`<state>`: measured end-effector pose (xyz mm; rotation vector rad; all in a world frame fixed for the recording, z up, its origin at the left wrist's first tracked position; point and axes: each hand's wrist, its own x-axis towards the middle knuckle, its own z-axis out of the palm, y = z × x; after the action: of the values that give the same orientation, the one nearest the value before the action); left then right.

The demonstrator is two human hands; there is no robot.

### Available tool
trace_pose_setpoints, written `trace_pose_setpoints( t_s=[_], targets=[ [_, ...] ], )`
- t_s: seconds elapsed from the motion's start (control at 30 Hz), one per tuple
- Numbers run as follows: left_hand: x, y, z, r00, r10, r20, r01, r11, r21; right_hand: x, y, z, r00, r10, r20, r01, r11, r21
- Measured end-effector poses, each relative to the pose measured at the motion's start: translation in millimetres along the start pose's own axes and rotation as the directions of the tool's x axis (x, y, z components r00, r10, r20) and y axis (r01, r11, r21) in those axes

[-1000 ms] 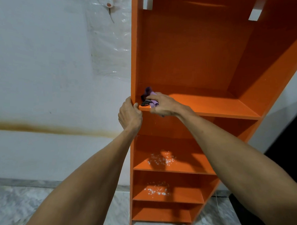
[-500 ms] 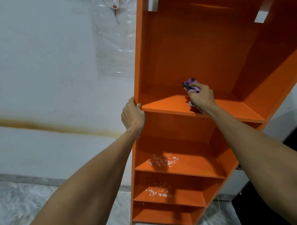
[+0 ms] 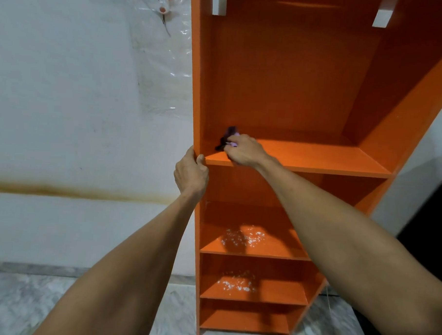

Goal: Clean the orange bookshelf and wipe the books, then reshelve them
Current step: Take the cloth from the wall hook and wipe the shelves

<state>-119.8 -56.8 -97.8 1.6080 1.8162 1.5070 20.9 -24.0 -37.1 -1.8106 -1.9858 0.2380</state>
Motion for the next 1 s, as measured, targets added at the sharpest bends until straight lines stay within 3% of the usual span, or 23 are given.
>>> trace_pose_setpoints(
  t_s=[0.17,0.43,0.57,0.8,1.0],
  targets=[
    [-3.9,-4.8,-6.3,0.999,0.017,0.046,-0.012,0.996,-0.093,-22.7,-24.9,15.9,0.975,-0.224,0.007,0.223,0.971,0.088],
    [-10.2,-16.4,-3.3,0.995,-0.017,0.095,0.034,0.984,-0.178,-52.8,4.4,30.0,0.852,-0.503,-0.147,0.482,0.862,-0.16],
    [-12.5,-13.2,-4.9,0.992,-0.056,0.113,0.075,0.984,-0.164,-63.5,39.9,25.8,0.805,-0.557,-0.202,0.484,0.815,-0.321],
    [-19.7,-15.1,-5.8,0.99,-0.09,0.113,0.104,0.987,-0.121,-79.9,61.9,17.6,0.829,-0.433,-0.354,0.305,0.88,-0.364],
    [-23.6,-27.5,3.5,0.99,-0.098,0.104,0.109,0.988,-0.108,-65.4,24.8,34.2,0.763,-0.618,-0.188,0.47,0.731,-0.495]
  ],
)
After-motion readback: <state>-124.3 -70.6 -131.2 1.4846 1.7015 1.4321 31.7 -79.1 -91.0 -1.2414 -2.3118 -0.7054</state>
